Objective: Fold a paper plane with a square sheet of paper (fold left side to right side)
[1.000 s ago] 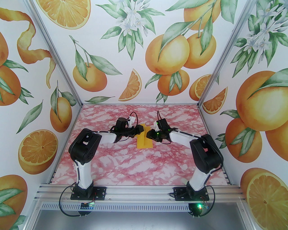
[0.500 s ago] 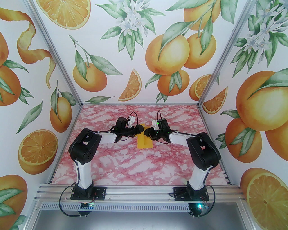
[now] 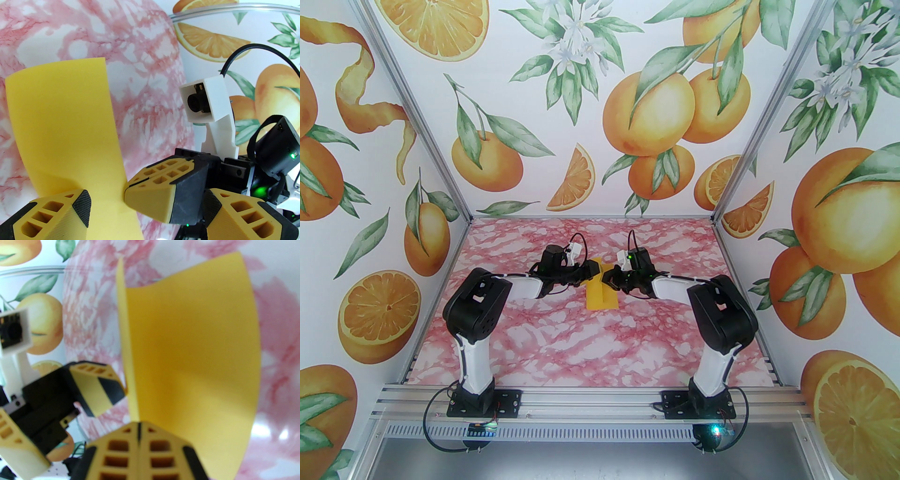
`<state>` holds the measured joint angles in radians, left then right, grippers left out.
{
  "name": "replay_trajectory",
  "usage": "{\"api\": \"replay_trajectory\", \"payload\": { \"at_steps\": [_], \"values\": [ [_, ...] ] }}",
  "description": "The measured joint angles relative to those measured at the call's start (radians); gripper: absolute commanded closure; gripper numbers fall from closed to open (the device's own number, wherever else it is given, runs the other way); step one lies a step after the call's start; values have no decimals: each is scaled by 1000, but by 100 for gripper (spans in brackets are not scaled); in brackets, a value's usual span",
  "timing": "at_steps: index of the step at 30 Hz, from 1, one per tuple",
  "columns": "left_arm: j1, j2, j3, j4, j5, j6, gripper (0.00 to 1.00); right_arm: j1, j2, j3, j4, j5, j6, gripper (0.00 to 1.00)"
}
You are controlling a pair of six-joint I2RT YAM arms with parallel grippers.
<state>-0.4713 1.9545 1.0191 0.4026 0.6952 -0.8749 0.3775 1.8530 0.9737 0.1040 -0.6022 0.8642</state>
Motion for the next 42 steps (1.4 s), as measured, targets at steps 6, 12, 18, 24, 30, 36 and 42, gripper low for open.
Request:
{"api": "replay_trajectory", "payload": {
  "at_steps": [6, 12, 18, 24, 30, 36, 42],
  "values": [
    [2, -79, 39, -215, -90, 91, 0, -47, 0, 0, -42, 0, -46, 100],
    [-2, -101, 62, -337, -166, 126, 12, -77, 0, 0, -87, -1, -93, 100],
    [-25, -59, 94, -422, -200, 123, 25, -84, 0, -5, -103, -1, -113, 100],
    [-48, -2, 163, -504, -222, 134, 35, -84, 0, -25, -103, 0, -114, 100],
    [-58, 52, 216, -537, -224, 134, 37, -84, 0, -32, -103, 0, -114, 100],
    [-68, 85, 234, -549, -215, 138, 38, -84, 0, -32, -104, 0, -125, 100],
    [-80, 102, 256, -557, -204, 142, 44, -90, 2, -32, -105, 0, -140, 100]
  ]
}}
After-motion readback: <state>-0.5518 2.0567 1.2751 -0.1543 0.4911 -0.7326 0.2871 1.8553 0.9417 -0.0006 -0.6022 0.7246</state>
